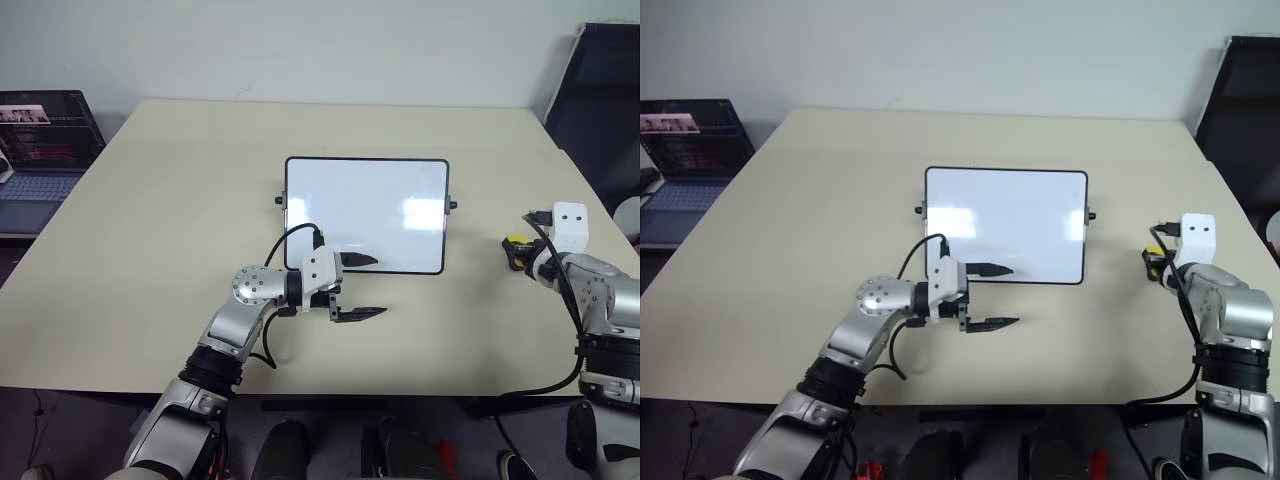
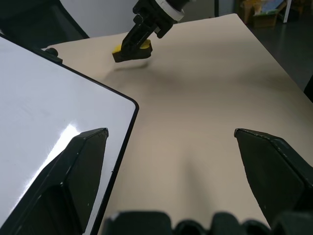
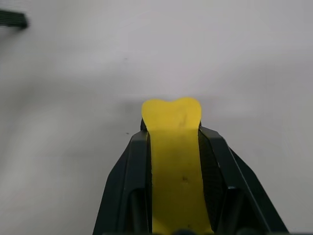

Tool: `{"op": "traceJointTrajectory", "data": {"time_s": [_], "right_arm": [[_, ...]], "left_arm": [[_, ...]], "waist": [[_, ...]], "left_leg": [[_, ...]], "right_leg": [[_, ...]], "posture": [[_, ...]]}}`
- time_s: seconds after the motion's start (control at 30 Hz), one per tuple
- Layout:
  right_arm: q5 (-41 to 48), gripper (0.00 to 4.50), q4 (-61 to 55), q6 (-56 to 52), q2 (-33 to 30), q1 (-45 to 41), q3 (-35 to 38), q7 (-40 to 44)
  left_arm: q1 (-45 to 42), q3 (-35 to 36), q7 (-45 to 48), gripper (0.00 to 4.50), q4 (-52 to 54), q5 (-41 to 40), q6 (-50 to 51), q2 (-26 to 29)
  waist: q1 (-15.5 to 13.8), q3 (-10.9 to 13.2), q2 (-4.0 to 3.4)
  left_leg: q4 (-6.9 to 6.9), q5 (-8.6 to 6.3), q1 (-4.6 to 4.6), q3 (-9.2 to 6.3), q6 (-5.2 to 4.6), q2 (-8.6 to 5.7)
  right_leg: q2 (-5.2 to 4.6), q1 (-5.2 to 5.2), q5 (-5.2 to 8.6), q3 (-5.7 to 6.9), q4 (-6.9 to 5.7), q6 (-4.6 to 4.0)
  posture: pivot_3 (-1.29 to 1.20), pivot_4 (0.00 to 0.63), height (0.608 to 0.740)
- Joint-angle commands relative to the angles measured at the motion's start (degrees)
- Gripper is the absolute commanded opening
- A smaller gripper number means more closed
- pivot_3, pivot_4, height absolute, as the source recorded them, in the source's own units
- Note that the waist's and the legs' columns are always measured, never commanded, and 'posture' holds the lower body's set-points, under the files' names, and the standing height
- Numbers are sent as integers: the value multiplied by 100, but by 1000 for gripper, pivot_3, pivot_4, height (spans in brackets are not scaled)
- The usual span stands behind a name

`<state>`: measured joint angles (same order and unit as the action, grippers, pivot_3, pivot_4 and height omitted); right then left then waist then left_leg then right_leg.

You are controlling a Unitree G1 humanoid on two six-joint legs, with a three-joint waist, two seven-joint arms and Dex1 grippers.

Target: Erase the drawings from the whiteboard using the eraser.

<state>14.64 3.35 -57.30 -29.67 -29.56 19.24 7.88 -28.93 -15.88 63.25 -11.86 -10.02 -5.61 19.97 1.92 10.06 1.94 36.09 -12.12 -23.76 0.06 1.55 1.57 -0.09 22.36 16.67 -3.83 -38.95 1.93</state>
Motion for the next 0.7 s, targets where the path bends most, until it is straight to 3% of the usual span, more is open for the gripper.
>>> {"op": "traceJointTrajectory", "data": {"time_s": [0.03, 0.23, 0.4, 0.7], "right_arm": [[-169, 1449, -391, -44, 165, -36, 222, -514], [-234, 1449, -540, 218, 734, -3, 386, -1031], [-137, 1449, -487, 1710, 1306, 485, 266, -664], [-452, 1449, -265, 3061, 1087, 1001, -56, -245]], "left_arm": [[-82, 14, 1, 4500, 89, -8, -47, -34], [-122, 9, -6, 4500, 69, -17, -50, -83], [-97, -11, -3, 4500, 114, -16, -17, -103], [3, -19, -26, 4500, 254, -15, 57, -74]], "waist": [[0, 0, 0], [-1, 0, 0], [-3, -1, -1], [-4, 0, -2]], "left_leg": [[0, 0, 0, 0, 0, 0], [0, 0, 0, 0, 0, -1], [-2, 0, -1, 0, 0, 0], [0, 0, 1, 0, 0, 0]], "right_leg": [[0, 0, 0, 0, 0, 0], [0, 0, 0, 0, 0, 0], [2, 0, 0, 2, 2, 0], [2, 0, 0, 2, 0, 0]], "posture": [[0, 150, 740], [0, 150, 740], [0, 150, 740], [0, 150, 740]]}}
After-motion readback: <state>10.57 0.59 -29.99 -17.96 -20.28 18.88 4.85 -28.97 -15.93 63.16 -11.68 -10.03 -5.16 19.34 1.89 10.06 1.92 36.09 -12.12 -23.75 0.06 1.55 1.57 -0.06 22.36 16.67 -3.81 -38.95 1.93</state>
